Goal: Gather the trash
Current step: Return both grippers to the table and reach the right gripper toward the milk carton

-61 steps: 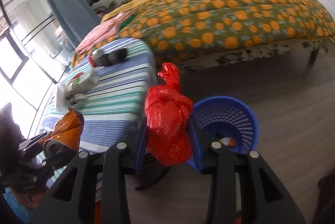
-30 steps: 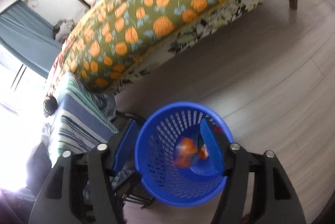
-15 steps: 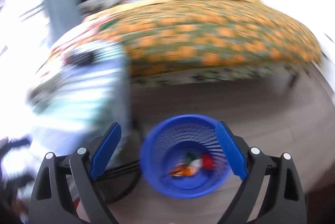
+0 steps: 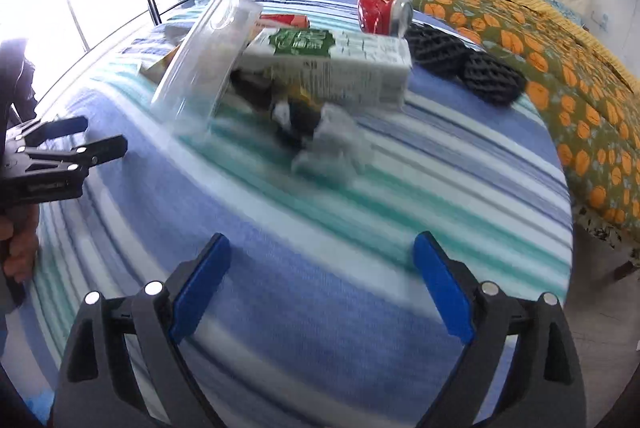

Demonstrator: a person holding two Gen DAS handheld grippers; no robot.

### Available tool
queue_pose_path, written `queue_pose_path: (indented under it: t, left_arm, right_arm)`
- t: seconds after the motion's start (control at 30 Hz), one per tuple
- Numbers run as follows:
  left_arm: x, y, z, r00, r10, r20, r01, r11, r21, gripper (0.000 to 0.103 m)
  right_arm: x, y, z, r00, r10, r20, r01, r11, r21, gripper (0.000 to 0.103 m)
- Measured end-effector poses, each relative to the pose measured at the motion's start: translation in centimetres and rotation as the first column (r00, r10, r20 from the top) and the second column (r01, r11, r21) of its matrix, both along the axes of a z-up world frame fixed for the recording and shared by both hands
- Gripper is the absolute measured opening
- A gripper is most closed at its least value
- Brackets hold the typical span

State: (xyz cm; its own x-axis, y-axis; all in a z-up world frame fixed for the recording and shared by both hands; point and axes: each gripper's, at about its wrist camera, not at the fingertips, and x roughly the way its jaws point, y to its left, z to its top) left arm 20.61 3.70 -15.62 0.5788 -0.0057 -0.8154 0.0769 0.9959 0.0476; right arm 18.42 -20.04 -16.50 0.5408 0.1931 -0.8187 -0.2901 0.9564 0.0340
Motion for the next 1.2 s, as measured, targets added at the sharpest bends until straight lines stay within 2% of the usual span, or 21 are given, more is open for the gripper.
queue_pose_path:
  t: [0.2,0.43,1.2]
  left_arm:
    - [1.8,1.2,-0.2,1.000,0.029,-0.007,-0.029,0.999,-0.028,0.098]
    - [1.6,1.1,-0.5,0.999,0.032,-0.006,-0.032,0.999,-0.029,0.099]
    - [1.6,1.2,-0.5,0.999,0.032,-0.005,-0.032,0.999,-0.030,0.099]
  right_arm:
    - [5.9,1.7,0.0,0.999,0.044,0.004,-0.044,0.999,0.001,0.093]
    - [10.7,1.8,-0.2,1.000,0.024,0.011,-0.024,1.000,0.004,0.099]
    - [11.3,2.0,-0.1,1.000,0.019,0.012,-0.019,1.000,-0.001,0.099]
